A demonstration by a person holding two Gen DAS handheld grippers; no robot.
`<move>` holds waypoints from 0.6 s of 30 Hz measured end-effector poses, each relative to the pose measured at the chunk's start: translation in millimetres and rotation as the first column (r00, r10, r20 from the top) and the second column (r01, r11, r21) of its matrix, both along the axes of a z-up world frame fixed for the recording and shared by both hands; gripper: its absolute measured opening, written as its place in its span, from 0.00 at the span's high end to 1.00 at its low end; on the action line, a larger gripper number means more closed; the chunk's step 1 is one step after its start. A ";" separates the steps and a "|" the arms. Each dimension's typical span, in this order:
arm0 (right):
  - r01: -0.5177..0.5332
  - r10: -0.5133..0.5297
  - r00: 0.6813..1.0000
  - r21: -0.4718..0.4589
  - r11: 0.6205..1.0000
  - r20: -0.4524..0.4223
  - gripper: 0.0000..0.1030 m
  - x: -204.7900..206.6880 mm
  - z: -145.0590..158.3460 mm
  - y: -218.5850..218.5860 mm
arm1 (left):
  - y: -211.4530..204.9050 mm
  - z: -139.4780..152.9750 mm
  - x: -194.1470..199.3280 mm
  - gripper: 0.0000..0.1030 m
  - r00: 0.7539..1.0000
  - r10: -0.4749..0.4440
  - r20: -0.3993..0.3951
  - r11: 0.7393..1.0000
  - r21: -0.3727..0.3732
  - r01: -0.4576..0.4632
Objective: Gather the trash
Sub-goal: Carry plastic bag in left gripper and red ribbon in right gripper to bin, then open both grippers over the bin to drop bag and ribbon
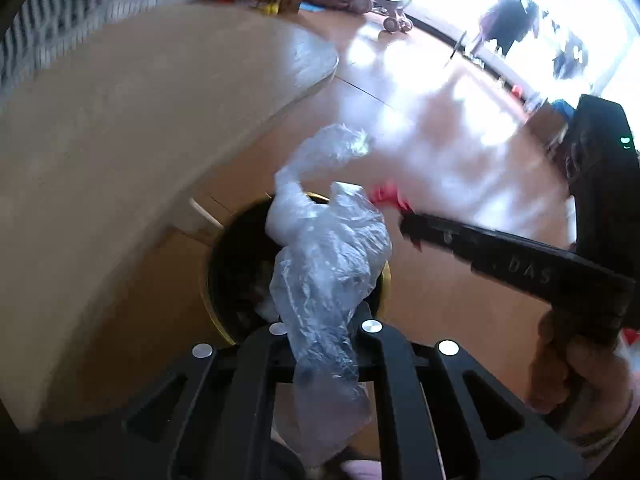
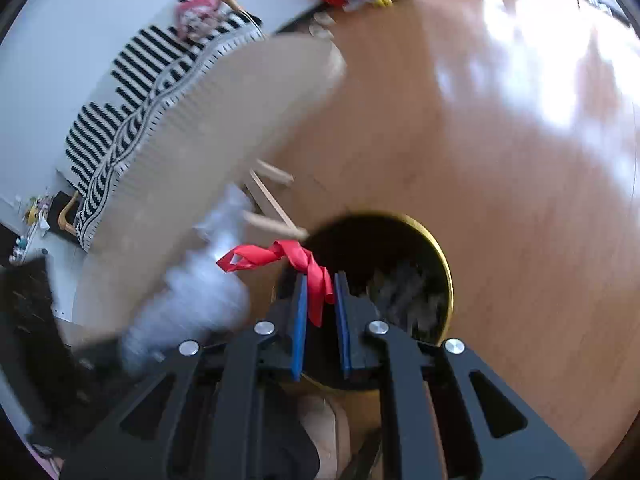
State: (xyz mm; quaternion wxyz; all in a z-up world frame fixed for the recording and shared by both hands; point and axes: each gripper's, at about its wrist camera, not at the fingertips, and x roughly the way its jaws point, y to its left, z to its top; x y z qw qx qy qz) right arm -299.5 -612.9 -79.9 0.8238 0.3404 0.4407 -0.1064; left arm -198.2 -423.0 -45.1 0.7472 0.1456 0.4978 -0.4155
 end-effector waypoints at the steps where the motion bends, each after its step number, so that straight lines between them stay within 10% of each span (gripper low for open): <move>1: 0.003 -0.002 1.000 0.010 1.000 -0.001 0.86 -2.4 -2.3 -3.0 | -1.4 -5.7 0.1 0.95 1.000 -0.012 -0.018 1.000 0.017 0.013; 18: -0.011 0.011 1.000 0.056 0.998 0.008 0.86 22.5 0.3 -12.7 | -7.1 -27.3 26.8 0.95 0.996 0.003 -0.088 0.998 0.070 0.004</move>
